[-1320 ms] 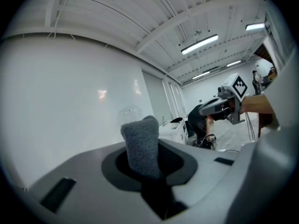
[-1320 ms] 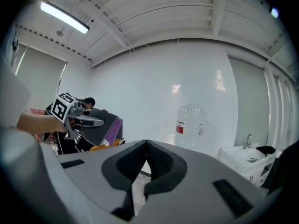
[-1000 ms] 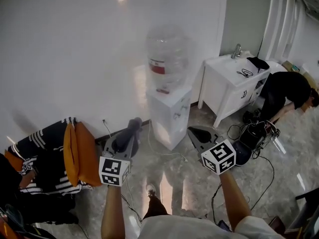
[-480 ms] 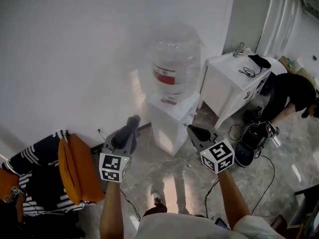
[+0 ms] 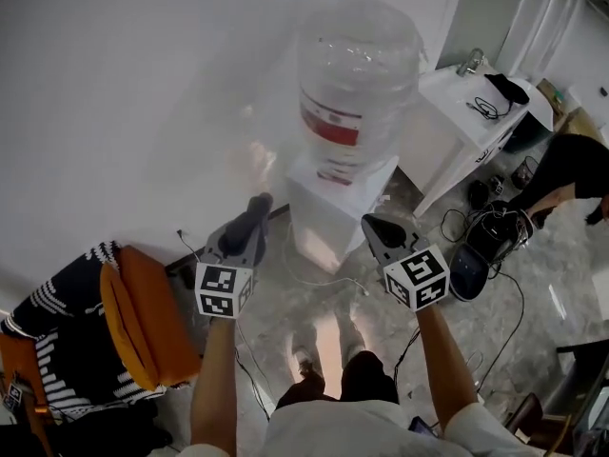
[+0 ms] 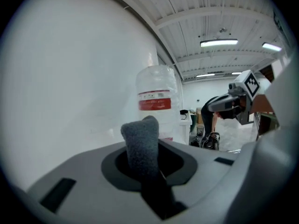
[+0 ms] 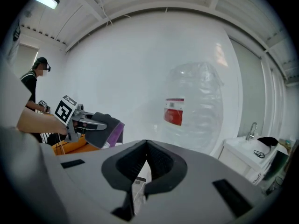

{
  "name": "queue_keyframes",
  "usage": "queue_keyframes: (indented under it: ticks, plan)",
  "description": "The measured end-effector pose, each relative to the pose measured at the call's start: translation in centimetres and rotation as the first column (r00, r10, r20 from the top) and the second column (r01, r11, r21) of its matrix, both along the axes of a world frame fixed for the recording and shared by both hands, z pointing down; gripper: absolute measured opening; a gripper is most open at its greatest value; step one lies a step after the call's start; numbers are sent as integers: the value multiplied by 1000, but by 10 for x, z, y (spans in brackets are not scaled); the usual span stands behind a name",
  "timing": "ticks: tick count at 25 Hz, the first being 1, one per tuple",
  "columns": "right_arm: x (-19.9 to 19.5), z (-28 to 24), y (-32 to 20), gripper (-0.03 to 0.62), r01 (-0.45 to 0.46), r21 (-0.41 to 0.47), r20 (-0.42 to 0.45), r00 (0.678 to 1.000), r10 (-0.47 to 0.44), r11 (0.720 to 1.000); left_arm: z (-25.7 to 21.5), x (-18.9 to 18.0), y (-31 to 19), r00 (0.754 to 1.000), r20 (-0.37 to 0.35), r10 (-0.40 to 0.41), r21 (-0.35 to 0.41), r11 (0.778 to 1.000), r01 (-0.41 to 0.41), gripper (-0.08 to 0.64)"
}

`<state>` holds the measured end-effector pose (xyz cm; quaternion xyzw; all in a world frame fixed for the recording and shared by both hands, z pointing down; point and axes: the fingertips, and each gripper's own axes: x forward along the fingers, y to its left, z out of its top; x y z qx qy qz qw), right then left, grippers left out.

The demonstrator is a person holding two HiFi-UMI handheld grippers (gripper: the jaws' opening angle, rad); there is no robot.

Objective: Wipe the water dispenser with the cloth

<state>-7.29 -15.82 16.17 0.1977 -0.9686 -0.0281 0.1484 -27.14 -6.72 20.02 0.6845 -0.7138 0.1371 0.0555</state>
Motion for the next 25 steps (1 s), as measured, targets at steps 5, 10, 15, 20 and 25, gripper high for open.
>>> queue_keyframes:
  ticks: [5,10,15,20,25]
  plan:
    - [-20,44,-43,15,-35,-23,-44,998,34,999,42,-27,-47,996,-74,-57,23,998,58,75]
    - [-37,88,-80,15,-33,-101,-76,997,25,994,99,-48,-88,984,-138,-115,-28,993,112,75]
    - [-37,127,-106,15,-56,-141,-125,991,38,988,155,-65,-126,963,-202,-181,-91,982,165,75]
    - [-27,147,-119,15,-76,-186,-134,990,51,980,192,-76,-154,933,-253,-254,-121,966,230,75]
    - [-21,159,-121,15,-95,-229,-134,989,65,969,223,-79,-187,918,-303,-257,-124,965,230,75]
